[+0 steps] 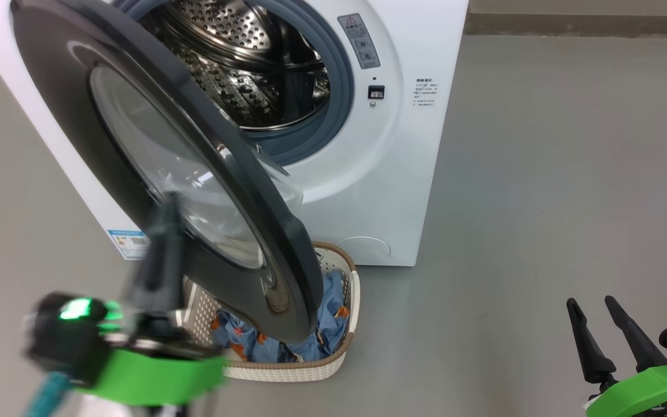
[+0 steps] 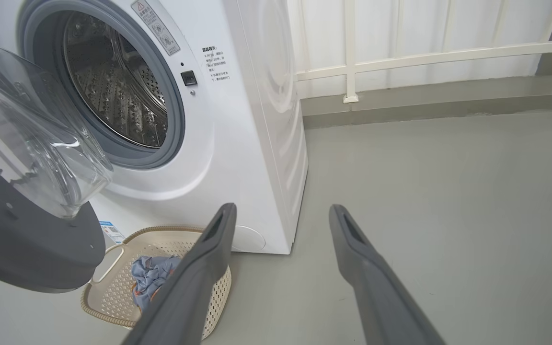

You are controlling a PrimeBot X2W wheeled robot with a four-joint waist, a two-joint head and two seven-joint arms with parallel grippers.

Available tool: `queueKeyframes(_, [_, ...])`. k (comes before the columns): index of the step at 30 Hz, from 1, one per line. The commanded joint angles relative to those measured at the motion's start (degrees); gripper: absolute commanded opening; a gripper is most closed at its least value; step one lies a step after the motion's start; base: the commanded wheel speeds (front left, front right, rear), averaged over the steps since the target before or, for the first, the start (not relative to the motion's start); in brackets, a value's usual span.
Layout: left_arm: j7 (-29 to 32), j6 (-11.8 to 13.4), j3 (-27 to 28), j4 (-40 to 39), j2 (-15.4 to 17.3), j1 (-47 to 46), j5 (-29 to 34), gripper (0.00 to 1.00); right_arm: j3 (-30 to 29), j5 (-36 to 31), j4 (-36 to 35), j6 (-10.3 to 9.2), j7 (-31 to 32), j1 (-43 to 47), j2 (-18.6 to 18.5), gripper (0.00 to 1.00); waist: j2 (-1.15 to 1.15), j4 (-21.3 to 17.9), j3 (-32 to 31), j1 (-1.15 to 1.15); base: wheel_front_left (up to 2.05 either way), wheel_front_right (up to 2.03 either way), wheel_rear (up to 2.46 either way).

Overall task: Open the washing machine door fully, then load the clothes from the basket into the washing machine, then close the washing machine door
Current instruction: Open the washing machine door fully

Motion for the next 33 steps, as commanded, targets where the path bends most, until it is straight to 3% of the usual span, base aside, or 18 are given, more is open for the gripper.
queueKeyframes(1, [0.1, 0.18, -0.73, -2.9, 0.37, -2.64, 0.14, 0.0, 0.78, -0.46, -1.51, 0.17, -0.69, 0.34, -0.75, 1.0, 0.0, -0.14, 0.19, 0.0, 0.0, 0.0, 0.0])
queueKeyframes(6, [2.7, 0.98, -14.32, -3.45, 0.1, -4.31, -2.35, 0.0, 1.08, -0.75, -1.77, 0.17, -0.69, -0.46, -0.46, 1.0, 0.0, -1.0, 1.21, 0.0, 0.0, 0.0, 0.0])
queueKeyframes(12, [2.5, 2.72, -22.43, 5.55, 0.08, -6.66, -7.87, 0.0, 1.48, -0.87, -1.82, 0.17, -0.69, -1.18, -0.32, 1.0, 0.0, -1.65, 2.13, 0.0, 0.0, 0.0, 0.0])
queueKeyframes(23, [0.06, 4.03, -25.51, 22.98, 0.07, -12.89, -14.38, 0.0, 1.95, -0.87, -1.58, 0.17, -0.69, -1.71, -0.03, 1.0, 0.0, -2.32, 2.44, 0.0, 0.0, 0.0, 0.0])
queueKeyframes(33, [-0.28, 4.35, -25.79, 28.14, 0.06, -15.96, -17.77, 0.0, 2.12, -0.68, -1.52, 0.17, -0.69, -1.8, -0.16, 1.0, 0.0, -2.28, 2.19, 0.0, 0.0, 0.0, 0.0])
